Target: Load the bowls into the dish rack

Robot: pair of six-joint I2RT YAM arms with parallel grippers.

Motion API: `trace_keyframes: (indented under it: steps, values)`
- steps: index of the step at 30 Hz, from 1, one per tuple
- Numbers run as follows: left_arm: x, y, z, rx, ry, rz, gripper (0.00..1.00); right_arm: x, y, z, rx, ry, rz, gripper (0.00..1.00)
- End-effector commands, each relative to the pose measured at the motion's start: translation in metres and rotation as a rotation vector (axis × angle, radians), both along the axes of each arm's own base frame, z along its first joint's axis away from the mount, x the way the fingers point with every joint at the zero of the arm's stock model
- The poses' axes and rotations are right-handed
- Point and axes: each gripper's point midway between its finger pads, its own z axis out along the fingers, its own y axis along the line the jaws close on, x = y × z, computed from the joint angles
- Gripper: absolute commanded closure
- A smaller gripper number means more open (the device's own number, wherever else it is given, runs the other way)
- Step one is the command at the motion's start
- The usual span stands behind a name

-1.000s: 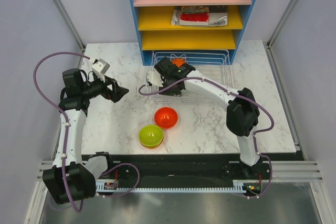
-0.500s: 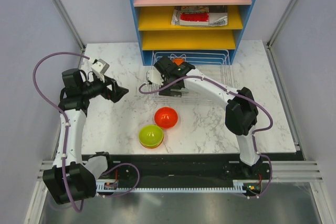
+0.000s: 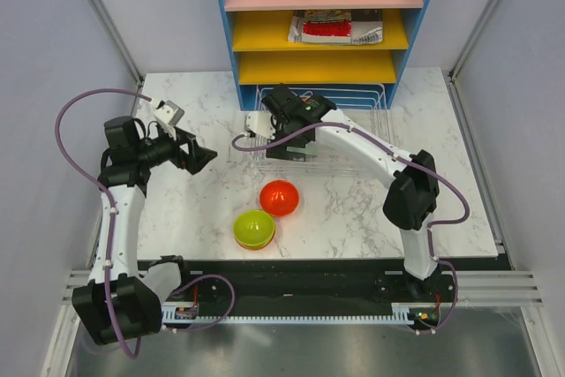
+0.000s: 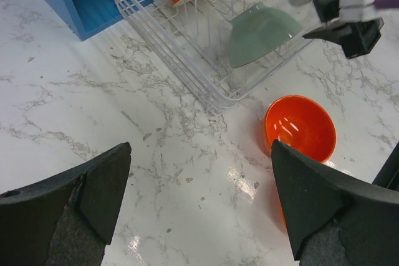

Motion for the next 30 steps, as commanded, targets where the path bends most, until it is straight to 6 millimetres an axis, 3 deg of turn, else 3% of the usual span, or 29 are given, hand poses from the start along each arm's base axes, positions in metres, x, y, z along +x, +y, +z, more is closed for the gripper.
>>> trace_keyframes:
  steps: [1,6,7,8,10,13,14,17,25,30]
  values:
    - [-0.014,-0.01,-0.02,-0.012,0.03,-0.111,0.0,-0.021,-0.002,0.065,0.172,-0.037,-0.001,0.02]
    - [-0.019,-0.013,-0.046,0.038,0.043,-0.179,0.0,-0.035,0.004,0.112,0.426,-0.062,-0.064,0.02]
    - [-0.019,-0.014,-0.053,0.045,0.066,-0.192,0.0,-0.04,-0.001,0.133,0.487,-0.094,-0.075,0.02]
    - [-0.023,-0.021,-0.058,0.06,0.079,-0.228,0.0,-0.044,-0.005,0.133,0.505,-0.092,-0.09,0.02]
    - [-0.023,-0.025,-0.07,0.105,0.107,-0.238,0.0,-0.051,-0.006,0.154,0.606,-0.103,-0.099,0.02]
    - [-0.031,-0.051,-0.089,0.178,0.149,-0.319,0.0,-0.054,-0.018,0.159,0.649,-0.094,-0.115,0.02]
    - [-0.038,-0.068,-0.094,0.192,0.169,-0.371,0.0,-0.052,-0.025,0.153,0.641,-0.089,-0.132,0.02]
    - [-0.042,-0.088,-0.104,0.253,0.197,-0.409,0.0,-0.053,-0.037,0.148,0.633,-0.096,-0.146,0.02]
    - [-0.02,-0.101,-0.129,0.351,0.268,-0.358,0.0,-0.067,-0.063,0.146,0.659,-0.094,-0.157,0.02]
    - [-0.018,-0.117,-0.141,0.406,0.27,-0.362,0.0,-0.071,-0.073,0.136,0.66,-0.076,-0.166,0.02]
